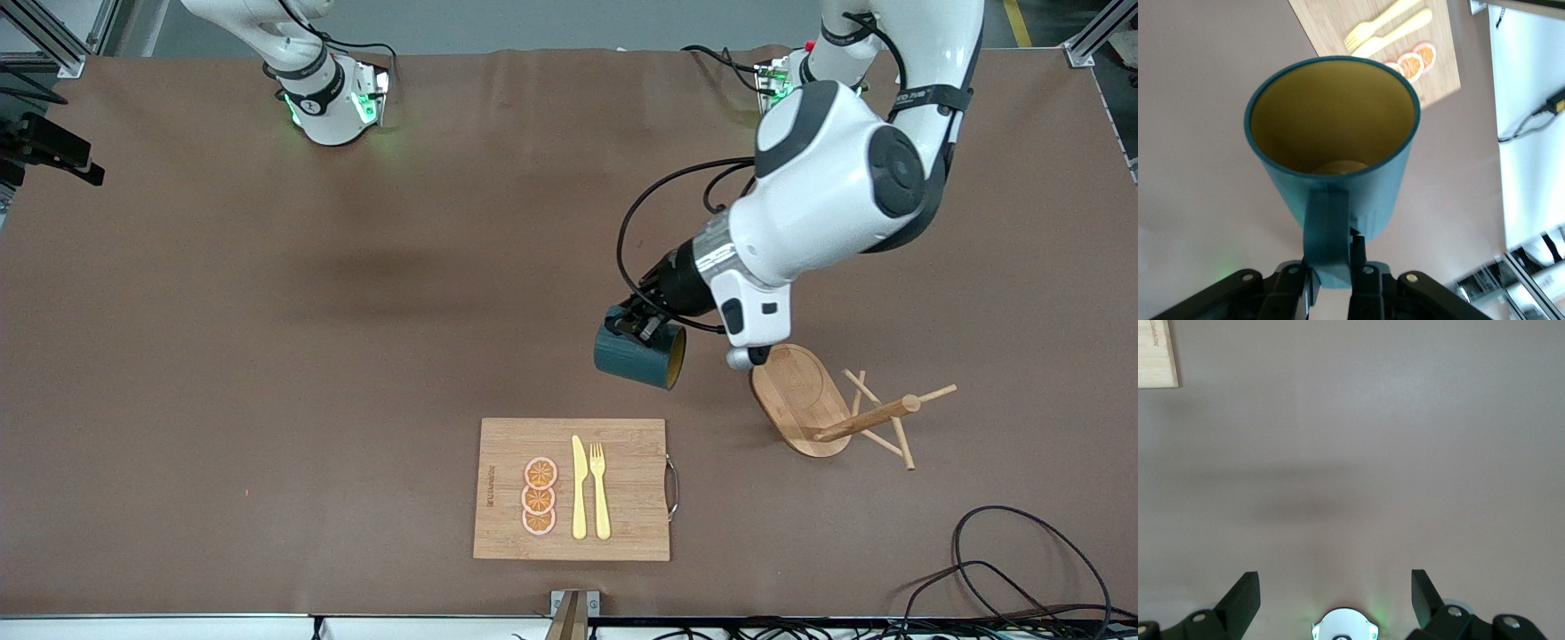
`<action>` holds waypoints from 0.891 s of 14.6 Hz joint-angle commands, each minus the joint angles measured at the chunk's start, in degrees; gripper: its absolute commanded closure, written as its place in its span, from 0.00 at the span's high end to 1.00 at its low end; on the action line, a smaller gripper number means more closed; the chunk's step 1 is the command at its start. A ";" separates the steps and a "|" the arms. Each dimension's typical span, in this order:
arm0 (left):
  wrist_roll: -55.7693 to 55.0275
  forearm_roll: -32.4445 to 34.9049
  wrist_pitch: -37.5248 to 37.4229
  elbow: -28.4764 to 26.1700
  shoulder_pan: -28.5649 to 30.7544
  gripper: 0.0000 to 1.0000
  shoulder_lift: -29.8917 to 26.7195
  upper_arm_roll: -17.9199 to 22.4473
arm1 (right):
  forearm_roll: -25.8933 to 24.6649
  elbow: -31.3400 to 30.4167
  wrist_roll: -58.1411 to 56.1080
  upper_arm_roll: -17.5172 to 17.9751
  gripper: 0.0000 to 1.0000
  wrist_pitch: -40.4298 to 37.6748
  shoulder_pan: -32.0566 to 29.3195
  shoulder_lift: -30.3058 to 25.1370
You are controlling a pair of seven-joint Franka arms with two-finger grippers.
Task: Pass cup and hang on rack
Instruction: 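Carry the mug with the left gripper toward the wooden rack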
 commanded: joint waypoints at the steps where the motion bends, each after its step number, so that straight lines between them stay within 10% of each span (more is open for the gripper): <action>1: 8.64 -10.63 0.16 -6.61 4.02 0.00 -4.10 -0.39 | -0.62 -0.02 -0.61 0.53 1.00 -0.57 -0.42 -1.14; 13: 39.76 -28.60 -21.01 -21.29 25.55 0.00 -8.33 -0.39 | -0.36 -0.02 0.18 0.44 1.00 -0.04 -0.51 -0.97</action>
